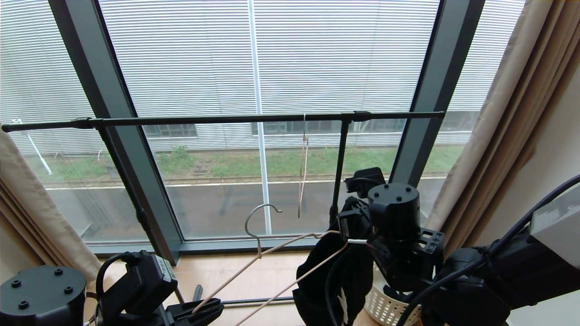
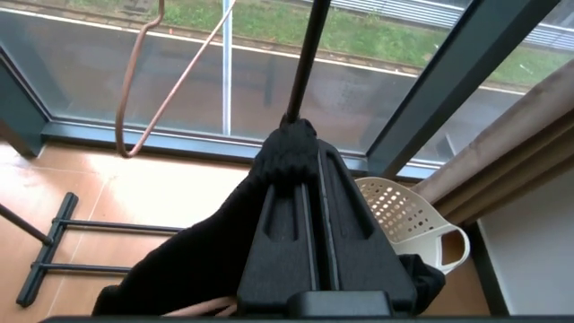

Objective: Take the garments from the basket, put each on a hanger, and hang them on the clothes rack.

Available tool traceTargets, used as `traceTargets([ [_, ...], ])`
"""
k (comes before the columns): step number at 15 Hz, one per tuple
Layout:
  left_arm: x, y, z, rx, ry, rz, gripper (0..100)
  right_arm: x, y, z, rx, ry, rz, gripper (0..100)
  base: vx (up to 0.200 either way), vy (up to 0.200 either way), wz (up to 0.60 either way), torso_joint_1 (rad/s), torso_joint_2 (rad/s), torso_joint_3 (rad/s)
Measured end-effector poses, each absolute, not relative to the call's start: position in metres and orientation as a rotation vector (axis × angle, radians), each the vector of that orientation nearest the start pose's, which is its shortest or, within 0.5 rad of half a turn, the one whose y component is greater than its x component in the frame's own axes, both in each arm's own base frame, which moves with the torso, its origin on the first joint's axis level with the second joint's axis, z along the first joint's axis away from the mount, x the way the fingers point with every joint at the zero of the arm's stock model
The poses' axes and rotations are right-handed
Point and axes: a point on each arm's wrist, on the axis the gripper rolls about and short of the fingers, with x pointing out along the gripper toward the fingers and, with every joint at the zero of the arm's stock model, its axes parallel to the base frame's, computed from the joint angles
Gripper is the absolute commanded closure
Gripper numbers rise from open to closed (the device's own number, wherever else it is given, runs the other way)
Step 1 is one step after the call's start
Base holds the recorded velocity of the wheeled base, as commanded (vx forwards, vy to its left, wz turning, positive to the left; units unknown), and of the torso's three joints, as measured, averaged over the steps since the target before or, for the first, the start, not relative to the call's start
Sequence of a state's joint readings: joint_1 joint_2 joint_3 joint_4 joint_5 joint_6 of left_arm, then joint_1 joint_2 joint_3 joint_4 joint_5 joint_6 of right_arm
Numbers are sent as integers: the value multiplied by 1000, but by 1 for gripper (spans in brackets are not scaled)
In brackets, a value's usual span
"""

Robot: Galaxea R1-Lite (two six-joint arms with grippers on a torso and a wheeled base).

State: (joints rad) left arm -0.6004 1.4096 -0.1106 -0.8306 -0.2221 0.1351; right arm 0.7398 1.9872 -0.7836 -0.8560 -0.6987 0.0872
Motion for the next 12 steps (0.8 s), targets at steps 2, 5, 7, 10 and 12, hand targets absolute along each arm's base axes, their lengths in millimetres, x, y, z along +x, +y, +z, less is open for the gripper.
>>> traceTargets([
  [2,133,-97,101,212,425,-837,100,262,226,104,-150,262,27,100,0,0,0,0,0,0],
  [5,135,-98,101,210,421,-836,100,257,231,104,-163,257,15,100,0,0,0,0,0,0],
  [7,136,-99,101,210,419,-835,100,254,234,104,-173,244,-33,100,0,0,0,0,0,0],
  [10,140,-102,105,207,402,-835,100,256,239,110,-174,216,-95,100,0,0,0,0,0,0],
  [12,145,-105,110,204,380,-835,100,262,244,121,-199,183,-124,100,0,0,0,0,0,0],
])
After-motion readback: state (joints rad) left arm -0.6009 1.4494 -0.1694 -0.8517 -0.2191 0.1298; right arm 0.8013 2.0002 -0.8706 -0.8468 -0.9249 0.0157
